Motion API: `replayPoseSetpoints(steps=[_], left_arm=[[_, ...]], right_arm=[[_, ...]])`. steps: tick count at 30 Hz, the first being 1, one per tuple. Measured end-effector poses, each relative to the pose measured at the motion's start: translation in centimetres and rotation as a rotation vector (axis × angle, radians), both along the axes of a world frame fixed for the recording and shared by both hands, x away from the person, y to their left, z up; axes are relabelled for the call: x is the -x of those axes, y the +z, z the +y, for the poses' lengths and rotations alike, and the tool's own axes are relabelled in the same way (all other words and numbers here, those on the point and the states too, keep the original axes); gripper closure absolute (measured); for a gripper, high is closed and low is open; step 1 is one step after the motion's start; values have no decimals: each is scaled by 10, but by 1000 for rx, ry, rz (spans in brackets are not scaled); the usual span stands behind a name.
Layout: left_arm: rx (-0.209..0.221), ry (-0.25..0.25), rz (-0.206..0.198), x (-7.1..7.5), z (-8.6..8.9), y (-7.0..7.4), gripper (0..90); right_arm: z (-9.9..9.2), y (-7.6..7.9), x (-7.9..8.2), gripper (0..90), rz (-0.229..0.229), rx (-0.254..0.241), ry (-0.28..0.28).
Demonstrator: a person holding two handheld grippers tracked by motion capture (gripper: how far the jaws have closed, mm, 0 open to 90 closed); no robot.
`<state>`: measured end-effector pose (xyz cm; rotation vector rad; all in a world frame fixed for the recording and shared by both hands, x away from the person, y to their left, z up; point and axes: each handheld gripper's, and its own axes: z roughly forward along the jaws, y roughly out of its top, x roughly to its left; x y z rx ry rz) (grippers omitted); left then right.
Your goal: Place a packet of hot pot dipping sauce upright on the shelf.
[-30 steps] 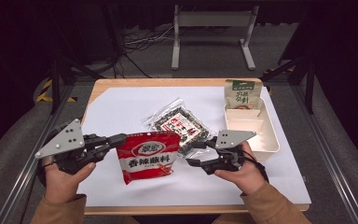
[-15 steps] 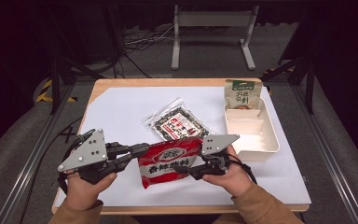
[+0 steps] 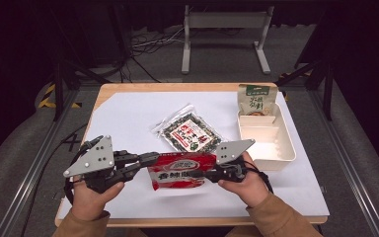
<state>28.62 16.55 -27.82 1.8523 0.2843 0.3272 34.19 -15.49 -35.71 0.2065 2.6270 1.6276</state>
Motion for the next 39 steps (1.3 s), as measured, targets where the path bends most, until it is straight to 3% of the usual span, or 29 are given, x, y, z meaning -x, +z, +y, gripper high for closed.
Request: replayPoseSetpoints(steps=[7, 14, 19, 25, 30, 39], left_arm=[[4, -7, 8, -2, 0, -2, 866], [-12, 53, 28, -8, 0, -5, 565], [-18, 85, 55, -16, 5, -13, 479], [-56, 146, 53, -26, 11, -24, 435], [-55, 171, 70, -33, 18, -32, 403], [-61, 229, 111, -43, 30, -44, 379]], right_arm=[[-7, 8, 0, 896, 4, 19, 5], [-18, 13, 1, 896, 15, 36, -26], [-29, 19, -1, 896, 4, 26, -53], [-42, 27, -3, 896, -13, 13, -94], [-55, 38, -6, 895, -31, -1, -126], [-76, 57, -16, 895, -46, 20, -178]])
